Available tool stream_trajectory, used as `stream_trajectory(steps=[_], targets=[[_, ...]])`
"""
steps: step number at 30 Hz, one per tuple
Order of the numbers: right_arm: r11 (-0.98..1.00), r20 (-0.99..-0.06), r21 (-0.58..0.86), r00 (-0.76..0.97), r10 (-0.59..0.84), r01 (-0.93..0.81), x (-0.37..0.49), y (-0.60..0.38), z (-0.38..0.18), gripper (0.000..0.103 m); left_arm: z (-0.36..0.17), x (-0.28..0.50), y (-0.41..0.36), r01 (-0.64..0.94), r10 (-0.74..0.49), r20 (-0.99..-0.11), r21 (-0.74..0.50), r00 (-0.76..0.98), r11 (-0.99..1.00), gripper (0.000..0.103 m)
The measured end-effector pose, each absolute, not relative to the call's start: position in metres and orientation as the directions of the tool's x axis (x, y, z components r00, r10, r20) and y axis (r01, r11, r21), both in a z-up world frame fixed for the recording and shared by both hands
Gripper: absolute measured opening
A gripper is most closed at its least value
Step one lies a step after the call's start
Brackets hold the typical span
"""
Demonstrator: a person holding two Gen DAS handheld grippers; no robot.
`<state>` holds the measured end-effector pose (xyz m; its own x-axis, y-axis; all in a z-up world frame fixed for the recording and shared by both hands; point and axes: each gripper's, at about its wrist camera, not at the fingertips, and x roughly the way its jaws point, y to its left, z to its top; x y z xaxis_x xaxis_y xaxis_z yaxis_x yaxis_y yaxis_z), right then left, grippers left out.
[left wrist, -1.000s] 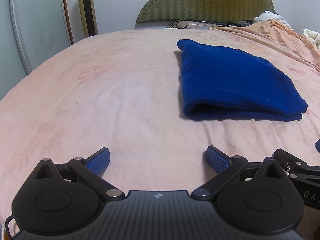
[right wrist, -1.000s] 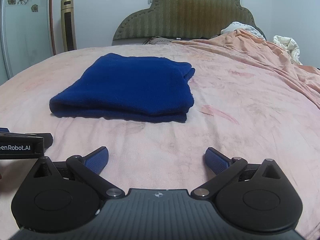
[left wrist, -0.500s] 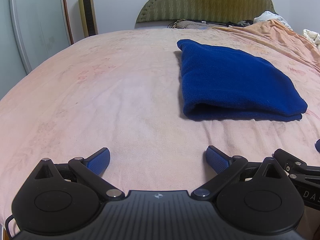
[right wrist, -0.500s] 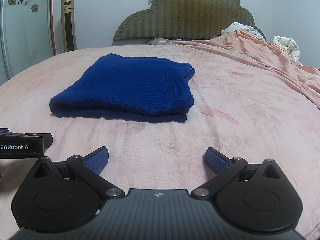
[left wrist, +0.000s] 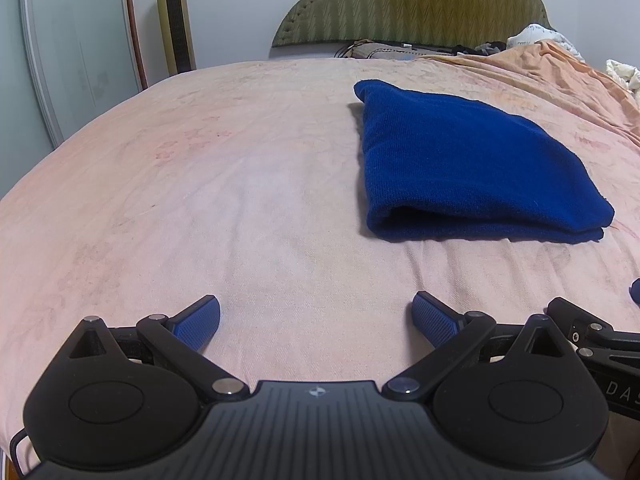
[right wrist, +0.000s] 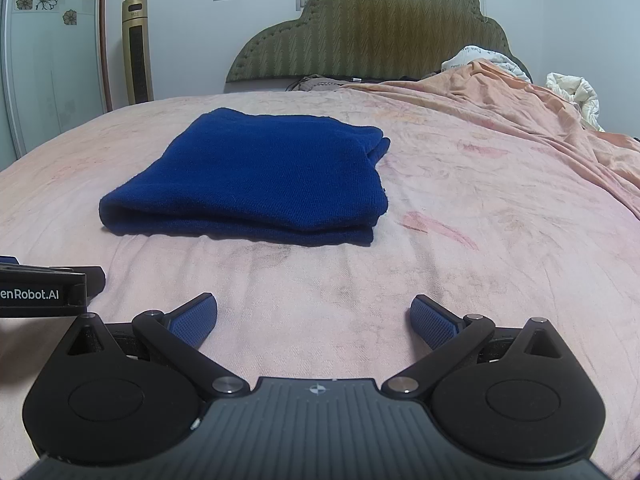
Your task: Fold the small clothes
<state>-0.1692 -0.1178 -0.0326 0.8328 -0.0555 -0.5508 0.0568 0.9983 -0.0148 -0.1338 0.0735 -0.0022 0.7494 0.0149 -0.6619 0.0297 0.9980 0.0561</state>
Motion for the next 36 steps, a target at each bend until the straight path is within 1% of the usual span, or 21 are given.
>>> stream_trajectory(steps=[19, 21, 27, 36], targets=[[0.998, -0.551, -0.015, 0.833, -0.056, 0.057, -0.17, -0.117, -0.033, 0.103, -0.001, -0.133, 0.074, 0.034, 0.01, -0.668, 0.054, 0.744, 0.998, 0.103], [0.998, -0.561, -0.013, 0.826, -0.06, 0.063, -0.17, -0.118, -0.031, 0.103, 0.001, -0.134, 0.075, 0.037, 0.005, -0.674, 0.049, 0.739, 0.998, 0.103], [0.996, -0.596, 0.051, 0.802, -0.025, 0.069, -0.17, -0.12, -0.014, 0.103, 0.004, -0.135, 0.074, 0.035, 0.005, -0.679, 0.045, 0.734, 0.998, 0.103], [0.998, -0.597, 0.012, 0.802, -0.039, 0.058, -0.172, -0.113, -0.011, 0.103, 0.004, -0.135, 0.075, 0.033, -0.001, -0.68, 0.035, 0.733, 0.999, 0.103]])
